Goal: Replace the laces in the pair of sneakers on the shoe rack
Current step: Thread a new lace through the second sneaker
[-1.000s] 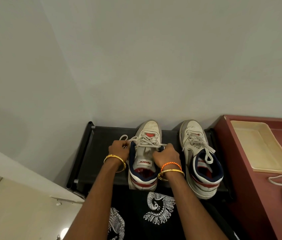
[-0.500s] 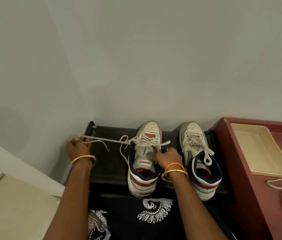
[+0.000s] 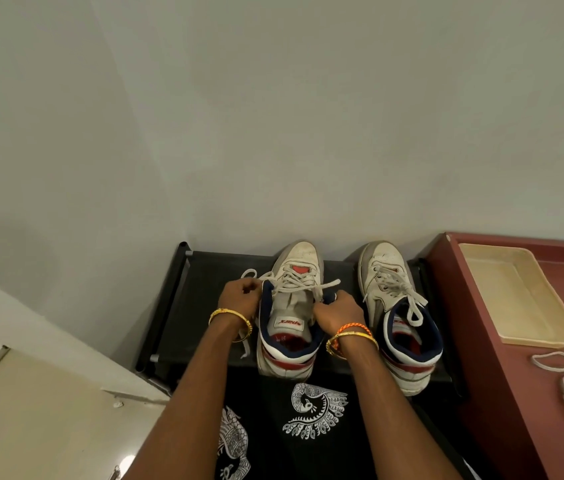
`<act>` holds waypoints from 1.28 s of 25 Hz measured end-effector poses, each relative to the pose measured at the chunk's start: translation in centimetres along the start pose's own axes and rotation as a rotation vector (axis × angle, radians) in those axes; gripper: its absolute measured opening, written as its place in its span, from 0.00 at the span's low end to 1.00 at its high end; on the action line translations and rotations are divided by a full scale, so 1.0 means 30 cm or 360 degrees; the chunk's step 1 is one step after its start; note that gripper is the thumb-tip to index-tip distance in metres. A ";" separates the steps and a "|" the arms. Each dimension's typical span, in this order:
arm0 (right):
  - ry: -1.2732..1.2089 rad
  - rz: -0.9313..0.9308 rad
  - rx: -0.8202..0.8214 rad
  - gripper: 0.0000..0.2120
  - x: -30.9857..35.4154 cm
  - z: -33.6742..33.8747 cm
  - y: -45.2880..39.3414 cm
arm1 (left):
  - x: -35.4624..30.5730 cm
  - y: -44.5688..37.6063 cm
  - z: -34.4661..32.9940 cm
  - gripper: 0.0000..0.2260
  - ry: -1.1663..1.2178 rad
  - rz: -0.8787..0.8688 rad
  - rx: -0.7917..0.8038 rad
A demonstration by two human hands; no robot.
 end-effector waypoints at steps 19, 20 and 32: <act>0.0016 -0.0038 -0.0003 0.08 0.001 -0.008 -0.001 | 0.019 -0.023 0.026 0.07 -0.0303 0.0023 -0.0024; 0.0015 -0.0035 -0.0008 0.08 -0.001 -0.006 0.000 | 0.022 -0.029 0.025 0.08 -0.0275 0.0072 -0.0029; -0.0132 0.0482 -0.0195 0.07 0.096 0.045 0.000 | -0.144 0.039 0.041 0.10 0.1333 -0.0218 0.0239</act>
Point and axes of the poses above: each hand's wrist, its own y-axis away from the middle knuckle, its own z-axis out of the back of the hand, x = y × z, the point moved 8 cm from there along -y, towards the middle knuckle, and after that the axes turned 8 degrees about z, right-handed, at the moved point
